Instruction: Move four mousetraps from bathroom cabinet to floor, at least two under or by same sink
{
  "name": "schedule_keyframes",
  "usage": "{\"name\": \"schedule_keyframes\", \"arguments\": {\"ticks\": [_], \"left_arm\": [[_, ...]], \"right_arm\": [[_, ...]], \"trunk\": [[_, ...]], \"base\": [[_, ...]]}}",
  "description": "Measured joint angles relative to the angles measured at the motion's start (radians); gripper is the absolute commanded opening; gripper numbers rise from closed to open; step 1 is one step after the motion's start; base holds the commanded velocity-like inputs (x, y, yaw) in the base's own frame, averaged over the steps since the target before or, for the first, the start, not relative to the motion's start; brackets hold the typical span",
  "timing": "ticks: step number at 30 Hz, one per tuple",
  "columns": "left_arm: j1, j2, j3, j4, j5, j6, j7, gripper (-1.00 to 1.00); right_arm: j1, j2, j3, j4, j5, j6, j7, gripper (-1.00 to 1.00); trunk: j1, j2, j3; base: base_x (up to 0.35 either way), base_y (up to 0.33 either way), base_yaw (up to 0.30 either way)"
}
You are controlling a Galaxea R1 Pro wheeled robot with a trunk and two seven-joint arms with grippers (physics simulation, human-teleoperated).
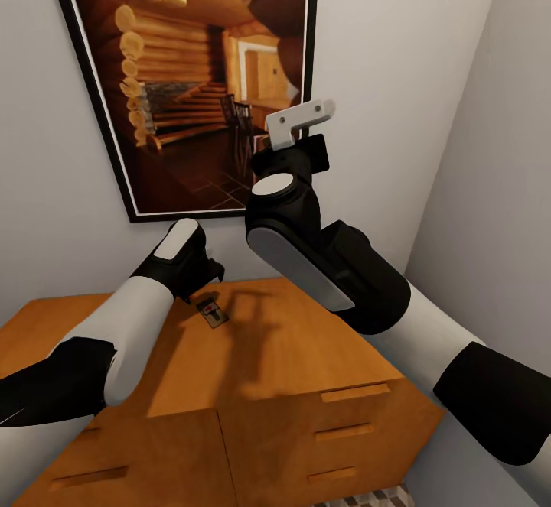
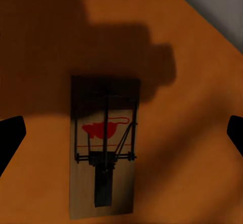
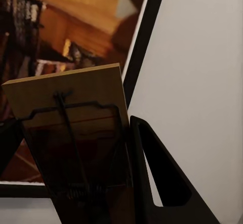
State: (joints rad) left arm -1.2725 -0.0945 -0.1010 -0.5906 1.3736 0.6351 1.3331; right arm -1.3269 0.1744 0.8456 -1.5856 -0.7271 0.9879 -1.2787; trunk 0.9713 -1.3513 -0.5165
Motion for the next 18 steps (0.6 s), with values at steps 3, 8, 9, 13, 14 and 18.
{"name": "schedule_keyframes", "arguments": {"ticks": [3,8,9,13,14,18], "left_arm": [[0.0,0.0,0.0,0.002,0.0,-0.002,0.002,1.0],[0.0,-0.001,0.0,0.005,-0.002,-0.007,0.01,1.0],[0.0,-0.001,0.0,0.005,-0.002,-0.007,0.01,1.0],[0.0,-0.001,-0.001,0.007,-0.003,-0.009,0.013,1.0],[0.0,-0.001,-0.001,0.008,-0.003,-0.009,0.014,1.0],[0.0,-0.001,-0.002,0.009,-0.001,-0.01,0.016,1.0]], "right_arm": [[0.0,0.0,0.0,0.0,0.0,0.0,0.0,-1.0],[0.0,0.0,0.0,0.0,0.0,0.0,0.0,-1.0],[0.0,0.0,0.0,0.0,0.0,0.0,0.0,-1.0],[0.0,0.0,0.0,0.0,0.0,0.0,0.0,-1.0],[0.0,0.0,0.0,0.0,0.0,0.0,0.0,-1.0],[0.001,0.0,0.0,0.0,0.001,0.0,0.0,-1.0]], "trunk": [[0.0,0.0,0.0],[0.0,0.0,0.0],[0.0,0.0,0.0],[0.0,0.0,0.0],[0.0,0.0,0.0],[0.0,0.0,0.0]], "base": [[0.001,0.001,0.0],[0.0,0.0,0.0],[0.0,0.0,0.0],[0.0,0.0,0.0],[0.0,0.0,0.0],[0.0,0.0,0.0]]}}
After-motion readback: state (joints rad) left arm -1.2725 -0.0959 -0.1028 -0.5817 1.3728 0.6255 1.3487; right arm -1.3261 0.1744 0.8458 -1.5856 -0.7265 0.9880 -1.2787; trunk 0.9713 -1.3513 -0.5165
